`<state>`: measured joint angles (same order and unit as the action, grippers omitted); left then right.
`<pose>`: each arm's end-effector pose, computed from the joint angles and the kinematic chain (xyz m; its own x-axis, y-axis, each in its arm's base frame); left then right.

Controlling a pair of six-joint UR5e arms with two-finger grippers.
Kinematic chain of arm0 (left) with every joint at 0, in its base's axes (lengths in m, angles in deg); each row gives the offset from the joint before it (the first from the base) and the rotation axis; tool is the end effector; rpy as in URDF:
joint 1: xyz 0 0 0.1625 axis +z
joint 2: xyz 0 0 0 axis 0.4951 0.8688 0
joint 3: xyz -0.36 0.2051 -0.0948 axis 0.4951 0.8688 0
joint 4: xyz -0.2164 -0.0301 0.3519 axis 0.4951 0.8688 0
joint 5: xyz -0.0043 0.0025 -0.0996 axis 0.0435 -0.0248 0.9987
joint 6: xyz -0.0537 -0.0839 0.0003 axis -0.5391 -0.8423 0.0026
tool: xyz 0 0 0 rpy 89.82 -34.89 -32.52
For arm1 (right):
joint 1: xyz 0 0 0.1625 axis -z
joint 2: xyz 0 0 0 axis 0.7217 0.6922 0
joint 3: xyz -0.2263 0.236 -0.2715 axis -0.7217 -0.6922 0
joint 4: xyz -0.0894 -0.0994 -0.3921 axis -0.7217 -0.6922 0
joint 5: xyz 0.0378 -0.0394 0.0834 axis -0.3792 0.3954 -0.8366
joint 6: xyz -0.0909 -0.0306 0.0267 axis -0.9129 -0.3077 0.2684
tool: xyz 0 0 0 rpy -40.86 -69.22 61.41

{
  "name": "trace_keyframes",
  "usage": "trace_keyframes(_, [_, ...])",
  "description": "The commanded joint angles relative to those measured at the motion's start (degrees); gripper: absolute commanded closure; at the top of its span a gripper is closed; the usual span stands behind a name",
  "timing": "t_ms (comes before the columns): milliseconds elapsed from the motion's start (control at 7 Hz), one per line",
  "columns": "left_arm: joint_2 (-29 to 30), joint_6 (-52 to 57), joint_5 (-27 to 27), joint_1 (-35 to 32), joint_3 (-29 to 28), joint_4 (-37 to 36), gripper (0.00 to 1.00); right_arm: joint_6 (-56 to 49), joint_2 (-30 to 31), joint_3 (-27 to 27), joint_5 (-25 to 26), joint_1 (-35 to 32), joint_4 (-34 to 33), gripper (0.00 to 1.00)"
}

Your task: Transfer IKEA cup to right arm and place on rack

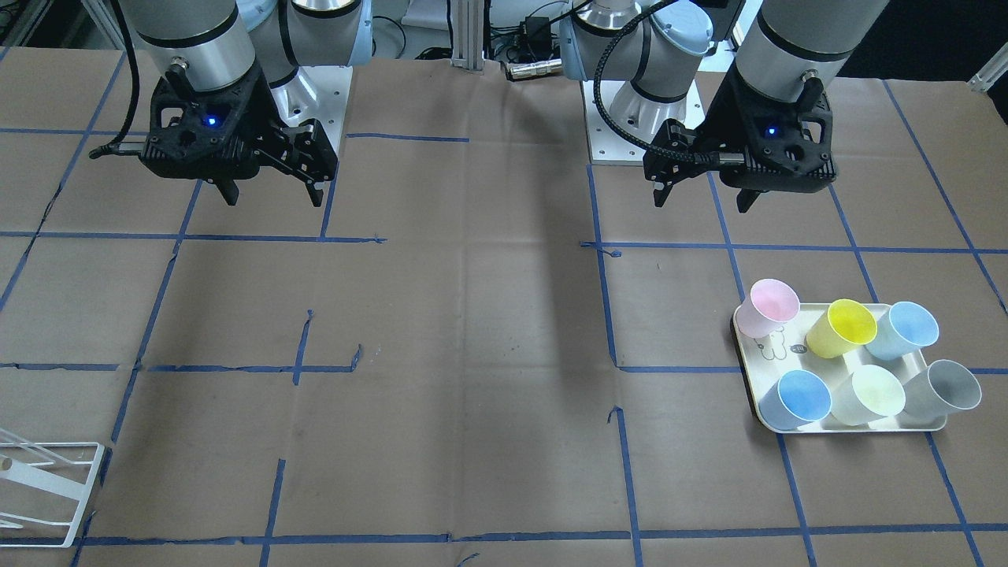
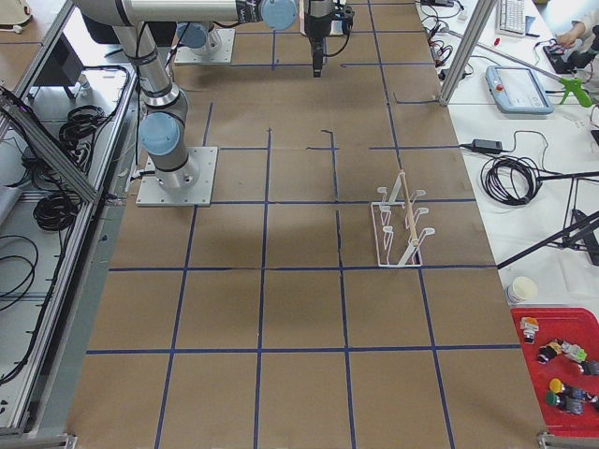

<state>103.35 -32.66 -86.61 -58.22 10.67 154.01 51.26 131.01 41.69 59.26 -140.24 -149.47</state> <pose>-0.1159 -0.4980 0.5013 -0.9986 0.0521 0.0091 0.0522 0.9985 0.0150 0.1696 -0.4746 0.4769 -0.9995 0.0145 -0.0276 0.0154 0.9993 -0.0330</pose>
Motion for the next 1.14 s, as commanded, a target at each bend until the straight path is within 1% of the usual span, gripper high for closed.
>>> trace_keyframes(0, [0.06,0.00,-0.17,0.00,0.00,0.00,0.01,0.00,0.01,0.00,0.00,0.00,0.00,0.00])
trace_keyframes(714, [-0.12,1.67,-0.53,0.79,0.88,-0.09,0.01,0.08,0.01,0.26,0.00,0.00,0.00,0.00])
trace_keyframes(857, [0.23,3.50,-0.44,1.66,0.88,-0.70,0.01,0.00,0.10,0.17,0.00,0.00,0.00,0.00])
trace_keyframes(1000, [1.45,4.47,-0.35,4.37,0.79,-3.92,0.00,0.00,-0.08,0.26,0.00,0.00,0.00,0.00])
